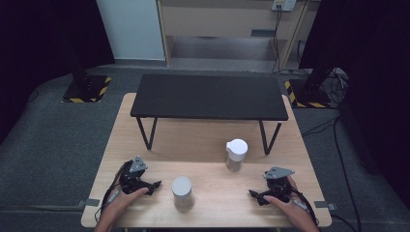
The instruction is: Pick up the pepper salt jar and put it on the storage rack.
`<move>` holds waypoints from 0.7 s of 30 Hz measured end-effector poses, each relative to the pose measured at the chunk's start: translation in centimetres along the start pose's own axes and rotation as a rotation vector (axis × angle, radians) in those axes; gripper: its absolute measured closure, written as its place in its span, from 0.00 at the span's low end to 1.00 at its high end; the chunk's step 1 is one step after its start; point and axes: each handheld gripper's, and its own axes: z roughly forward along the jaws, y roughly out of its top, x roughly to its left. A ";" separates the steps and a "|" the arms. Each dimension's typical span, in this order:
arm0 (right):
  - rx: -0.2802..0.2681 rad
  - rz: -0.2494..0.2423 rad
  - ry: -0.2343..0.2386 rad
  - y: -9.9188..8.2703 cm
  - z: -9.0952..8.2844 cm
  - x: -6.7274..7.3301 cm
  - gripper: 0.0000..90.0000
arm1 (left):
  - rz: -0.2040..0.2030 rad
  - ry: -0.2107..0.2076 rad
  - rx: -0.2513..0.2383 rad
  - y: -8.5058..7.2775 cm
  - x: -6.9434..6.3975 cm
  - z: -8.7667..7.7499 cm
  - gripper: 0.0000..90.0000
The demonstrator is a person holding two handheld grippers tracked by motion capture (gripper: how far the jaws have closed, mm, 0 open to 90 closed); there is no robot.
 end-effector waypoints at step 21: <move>0.000 0.000 0.000 0.0 0.0 0.0 0.01 | 0.004 -0.004 0.001 0.0 0.1 0.0 0.00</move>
